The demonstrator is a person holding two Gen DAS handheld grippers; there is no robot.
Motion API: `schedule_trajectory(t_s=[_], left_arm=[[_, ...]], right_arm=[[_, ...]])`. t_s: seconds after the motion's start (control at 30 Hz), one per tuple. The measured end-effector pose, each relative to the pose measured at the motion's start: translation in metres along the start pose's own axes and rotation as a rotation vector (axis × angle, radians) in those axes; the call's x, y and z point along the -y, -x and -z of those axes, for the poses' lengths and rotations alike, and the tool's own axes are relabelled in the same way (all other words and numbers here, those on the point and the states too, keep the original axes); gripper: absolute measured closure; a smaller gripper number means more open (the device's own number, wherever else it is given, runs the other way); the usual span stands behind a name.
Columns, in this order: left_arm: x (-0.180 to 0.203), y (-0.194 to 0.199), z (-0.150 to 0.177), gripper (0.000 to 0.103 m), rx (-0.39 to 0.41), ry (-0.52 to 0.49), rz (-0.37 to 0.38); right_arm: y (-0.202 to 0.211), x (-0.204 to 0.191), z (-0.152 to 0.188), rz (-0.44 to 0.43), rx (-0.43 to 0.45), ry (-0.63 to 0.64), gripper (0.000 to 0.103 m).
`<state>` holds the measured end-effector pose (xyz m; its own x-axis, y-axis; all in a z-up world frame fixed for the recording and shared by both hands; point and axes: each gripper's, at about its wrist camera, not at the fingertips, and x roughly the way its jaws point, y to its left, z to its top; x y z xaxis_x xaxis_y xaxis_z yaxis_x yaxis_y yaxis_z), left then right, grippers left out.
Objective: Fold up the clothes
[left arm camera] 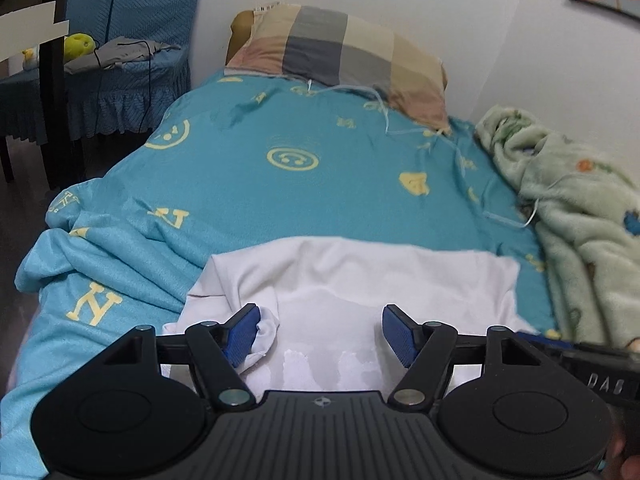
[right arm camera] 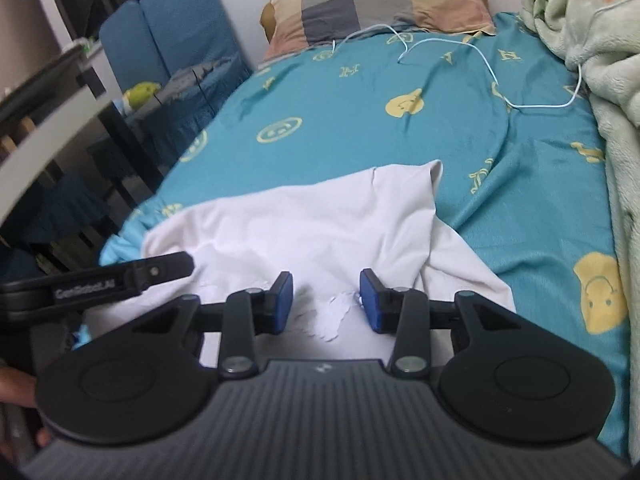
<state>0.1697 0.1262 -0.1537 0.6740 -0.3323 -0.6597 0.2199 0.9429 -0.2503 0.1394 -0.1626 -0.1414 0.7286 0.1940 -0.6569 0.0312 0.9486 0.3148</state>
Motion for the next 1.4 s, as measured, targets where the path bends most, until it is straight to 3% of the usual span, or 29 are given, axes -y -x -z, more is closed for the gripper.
schedule_trajectory(t_s=[0.23, 0.43, 0.6, 0.7, 0.83, 1.03, 1.17, 1.23, 1.3, 1.4], left_arm=[[0.013, 0.026, 0.012, 0.038, 0.005, 0.022, 0.053], [0.02, -0.004, 0.009, 0.038, -0.016, -0.016, 0.015], [-0.017, -0.048, -0.001, 0.04, -0.029, 0.085, -0.098], [-0.046, -0.05, -0.001, 0.047, -0.031, 0.212, -0.084], [-0.057, -0.026, -0.002, 0.04, -0.03, 0.325, -0.01], [-0.05, 0.04, 0.027, 0.021, -0.056, 0.493, 0.214], [-0.046, 0.047, 0.059, 0.021, -0.144, 0.636, 0.306], [-0.05, 0.035, 0.075, 0.021, -0.207, 0.72, 0.316], [-0.057, 0.023, 0.087, 0.023, -0.239, 0.76, 0.281], [-0.072, 0.014, 0.096, 0.028, -0.211, 0.862, 0.289]], right_arm=[[0.013, -0.013, 0.004, 0.018, -0.018, 0.051, 0.063], [0.007, -0.011, 0.007, 0.013, -0.045, 0.057, 0.063], [-0.001, -0.01, 0.013, 0.009, -0.062, 0.079, 0.063], [-0.003, -0.007, 0.012, -0.007, -0.062, 0.051, 0.063], [-0.002, 0.003, 0.009, -0.042, -0.064, -0.037, 0.062], [0.006, 0.038, 0.001, -0.153, -0.065, -0.319, 0.062], [0.013, 0.048, 0.004, -0.183, -0.061, -0.43, 0.063], [0.017, 0.05, 0.005, -0.198, -0.06, -0.471, 0.063], [0.022, 0.052, 0.008, -0.218, -0.063, -0.531, 0.062], [0.027, 0.054, 0.016, -0.296, -0.092, -0.653, 0.062]])
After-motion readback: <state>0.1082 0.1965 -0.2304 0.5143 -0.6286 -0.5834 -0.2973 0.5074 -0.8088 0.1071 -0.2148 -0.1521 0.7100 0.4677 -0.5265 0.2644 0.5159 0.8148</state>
